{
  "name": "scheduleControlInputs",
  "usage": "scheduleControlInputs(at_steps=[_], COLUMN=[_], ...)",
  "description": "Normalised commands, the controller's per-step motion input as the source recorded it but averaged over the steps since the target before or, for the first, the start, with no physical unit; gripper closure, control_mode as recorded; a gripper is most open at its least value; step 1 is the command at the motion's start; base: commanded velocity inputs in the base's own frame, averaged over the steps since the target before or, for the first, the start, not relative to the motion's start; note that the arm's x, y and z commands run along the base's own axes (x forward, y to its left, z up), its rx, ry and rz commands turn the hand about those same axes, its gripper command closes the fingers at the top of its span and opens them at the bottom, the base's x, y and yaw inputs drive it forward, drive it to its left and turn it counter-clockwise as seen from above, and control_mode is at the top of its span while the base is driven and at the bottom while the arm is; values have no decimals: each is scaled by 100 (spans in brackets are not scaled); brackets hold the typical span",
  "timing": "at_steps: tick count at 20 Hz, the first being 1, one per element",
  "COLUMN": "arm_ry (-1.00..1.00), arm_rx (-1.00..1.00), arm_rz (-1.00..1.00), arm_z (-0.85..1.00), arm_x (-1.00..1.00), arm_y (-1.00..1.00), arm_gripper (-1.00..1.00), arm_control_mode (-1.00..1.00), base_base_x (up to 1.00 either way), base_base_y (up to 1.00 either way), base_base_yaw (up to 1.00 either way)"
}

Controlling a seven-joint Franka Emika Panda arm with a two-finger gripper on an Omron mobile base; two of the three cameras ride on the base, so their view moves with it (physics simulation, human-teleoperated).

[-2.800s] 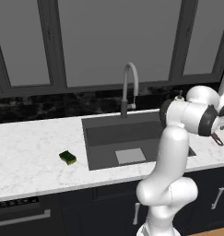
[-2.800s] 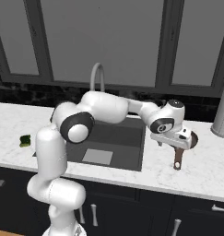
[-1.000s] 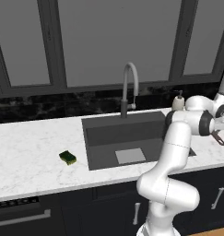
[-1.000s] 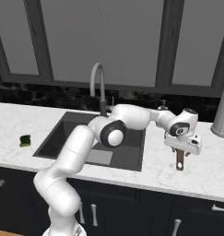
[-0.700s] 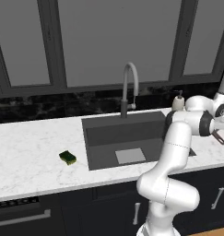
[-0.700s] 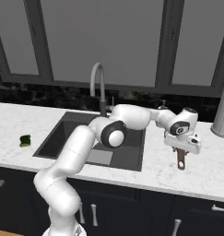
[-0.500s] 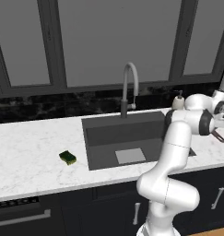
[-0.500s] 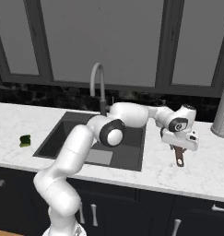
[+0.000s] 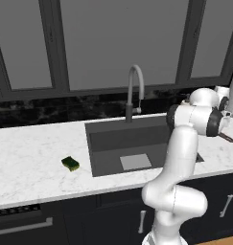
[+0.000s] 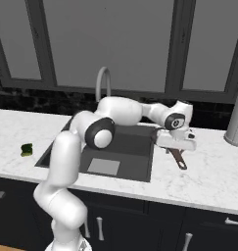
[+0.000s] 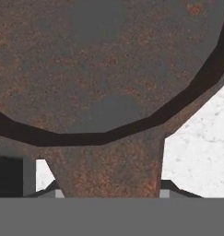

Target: Pick the pan and sponge and place them into the sink. Then turn on the water.

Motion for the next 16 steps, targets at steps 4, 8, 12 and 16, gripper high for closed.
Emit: scheduleControlInputs(at_steps=[4, 8, 12, 16], arm_ry=[-19, -10, 3, 0], arm_rx=[0, 0, -4, -3], arm_rz=[31, 41, 35, 3], arm_z=[18, 3, 1, -1], arm_x=[-49, -22, -4, 0], arm_y=[99, 98, 54, 0], arm_gripper=[100, 100, 100, 100], arm_control_mode=[-100, -100, -100, -100], base_base_x=[0, 0, 0, 0], base_base_y=[0, 0, 0, 0], base_base_yaw=[0, 0, 0, 0])
